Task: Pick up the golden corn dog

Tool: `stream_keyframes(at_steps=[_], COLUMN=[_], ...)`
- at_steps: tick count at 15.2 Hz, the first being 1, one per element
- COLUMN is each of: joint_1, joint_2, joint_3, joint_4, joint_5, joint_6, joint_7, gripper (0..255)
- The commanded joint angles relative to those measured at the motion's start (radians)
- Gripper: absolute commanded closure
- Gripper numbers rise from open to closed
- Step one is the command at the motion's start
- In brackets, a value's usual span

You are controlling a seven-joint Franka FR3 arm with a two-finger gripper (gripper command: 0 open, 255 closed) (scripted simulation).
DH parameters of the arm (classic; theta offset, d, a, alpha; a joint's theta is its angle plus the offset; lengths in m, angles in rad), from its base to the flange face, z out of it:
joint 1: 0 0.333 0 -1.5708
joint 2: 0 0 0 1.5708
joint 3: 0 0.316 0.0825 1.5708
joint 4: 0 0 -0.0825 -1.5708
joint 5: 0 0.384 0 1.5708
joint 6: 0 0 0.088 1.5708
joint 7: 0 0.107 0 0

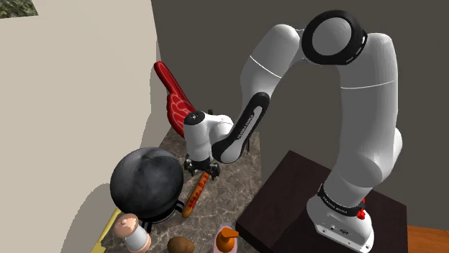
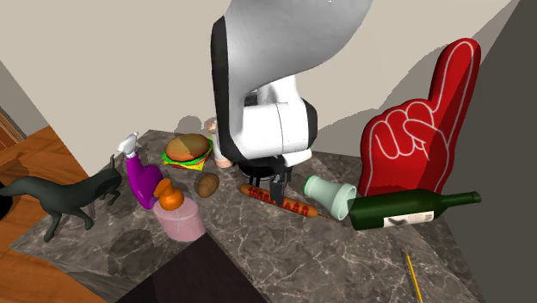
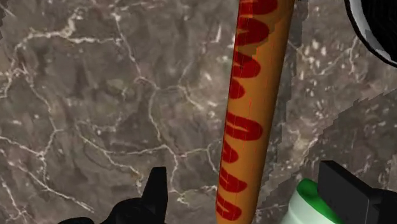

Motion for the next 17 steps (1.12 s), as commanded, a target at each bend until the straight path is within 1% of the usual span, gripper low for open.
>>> stream_keyframes(at_steps=[1, 2, 9, 11, 12, 17], joint_1=[0.057, 0.071, 0.121, 0.125, 0.125, 0.125], joint_2=[0.080, 0.102, 0.192, 0.200, 0.198, 0.197], joint_3=[-0.059, -0.076, -0.141, -0.146, -0.145, -0.144], joint_4=[0.066, 0.086, 0.125, 0.129, 0.126, 0.126], joint_5=[-0.043, -0.050, -0.121, -0.127, -0.127, -0.126], joint_6=[0.004, 0.006, 0.056, 0.060, 0.060, 0.059], joint_7=[0.103, 0.126, 0.182, 0.186, 0.187, 0.187], gripper=[0, 0, 0, 0, 255, 255])
